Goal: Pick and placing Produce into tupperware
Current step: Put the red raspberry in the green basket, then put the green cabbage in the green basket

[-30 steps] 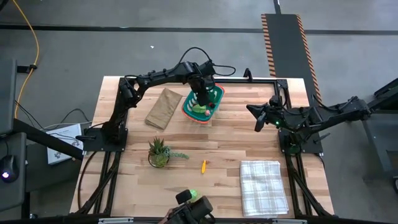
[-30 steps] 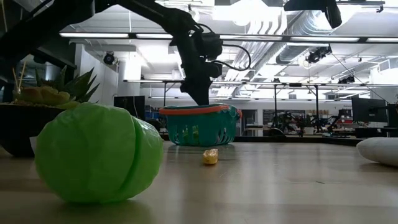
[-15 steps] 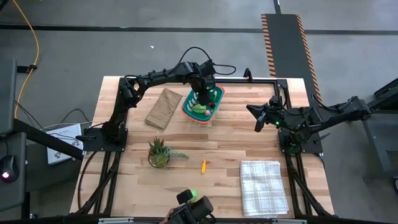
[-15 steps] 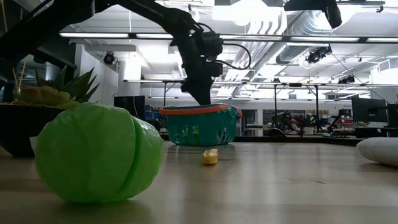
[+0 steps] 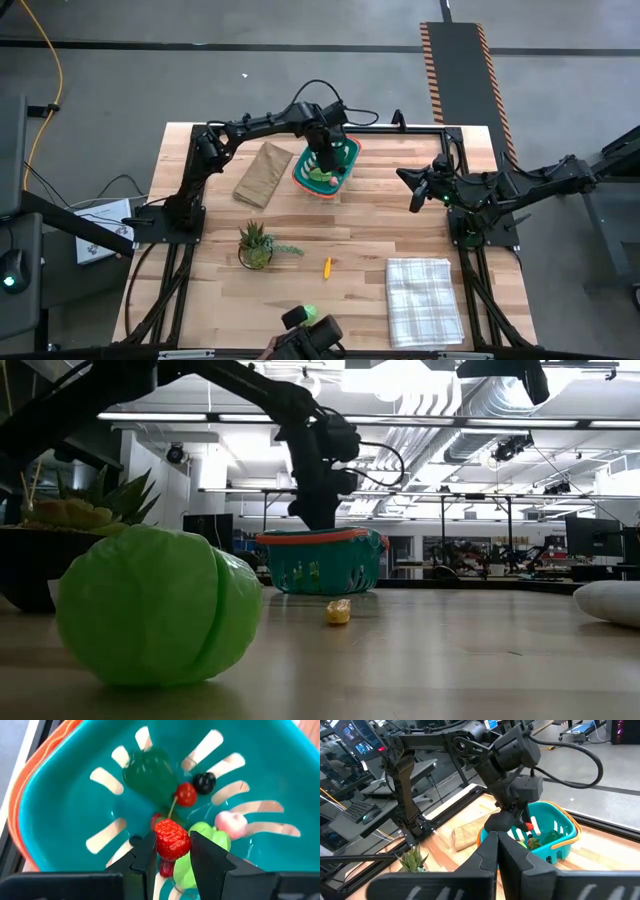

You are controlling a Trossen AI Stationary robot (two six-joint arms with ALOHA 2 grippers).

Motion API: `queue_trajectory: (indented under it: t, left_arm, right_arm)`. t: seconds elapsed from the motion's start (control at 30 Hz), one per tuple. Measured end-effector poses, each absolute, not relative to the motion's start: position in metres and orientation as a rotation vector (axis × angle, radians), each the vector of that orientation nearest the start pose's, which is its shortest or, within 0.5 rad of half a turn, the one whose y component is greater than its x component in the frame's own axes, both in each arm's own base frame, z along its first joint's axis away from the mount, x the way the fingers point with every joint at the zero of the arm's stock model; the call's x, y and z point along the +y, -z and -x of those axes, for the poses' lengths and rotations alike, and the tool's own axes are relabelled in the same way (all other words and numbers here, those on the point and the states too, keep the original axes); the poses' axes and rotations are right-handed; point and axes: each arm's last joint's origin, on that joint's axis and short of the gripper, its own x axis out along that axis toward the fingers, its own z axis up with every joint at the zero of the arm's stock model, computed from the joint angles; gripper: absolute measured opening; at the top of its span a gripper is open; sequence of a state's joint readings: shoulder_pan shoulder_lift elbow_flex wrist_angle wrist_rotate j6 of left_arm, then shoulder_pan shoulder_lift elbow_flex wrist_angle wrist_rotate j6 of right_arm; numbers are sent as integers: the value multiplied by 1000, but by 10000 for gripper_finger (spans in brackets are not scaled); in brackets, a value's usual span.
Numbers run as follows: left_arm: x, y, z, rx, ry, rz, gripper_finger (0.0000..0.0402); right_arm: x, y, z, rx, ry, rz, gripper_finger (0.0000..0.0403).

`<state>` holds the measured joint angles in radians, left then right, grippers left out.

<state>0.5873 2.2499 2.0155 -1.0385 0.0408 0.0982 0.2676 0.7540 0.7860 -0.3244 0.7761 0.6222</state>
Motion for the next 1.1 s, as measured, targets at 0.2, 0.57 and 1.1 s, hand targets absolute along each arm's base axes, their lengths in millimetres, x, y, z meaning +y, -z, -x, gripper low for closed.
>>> queue_trajectory:
  t: [0.2, 0.57, 1.1]
  left_arm:
    - [258, -211, -389, 1266, -402, 327, 92]
    - [258, -210, -390, 1248, -375, 344, 147]
    - [255, -230, -389, 1234, -306, 371, 103]
  right_arm:
    - [21, -327, -155, 89, 563, -463, 1]
    - [22, -327, -155, 91, 563, -457, 1]
    - [21, -325, -155, 104, 566, -448, 1]
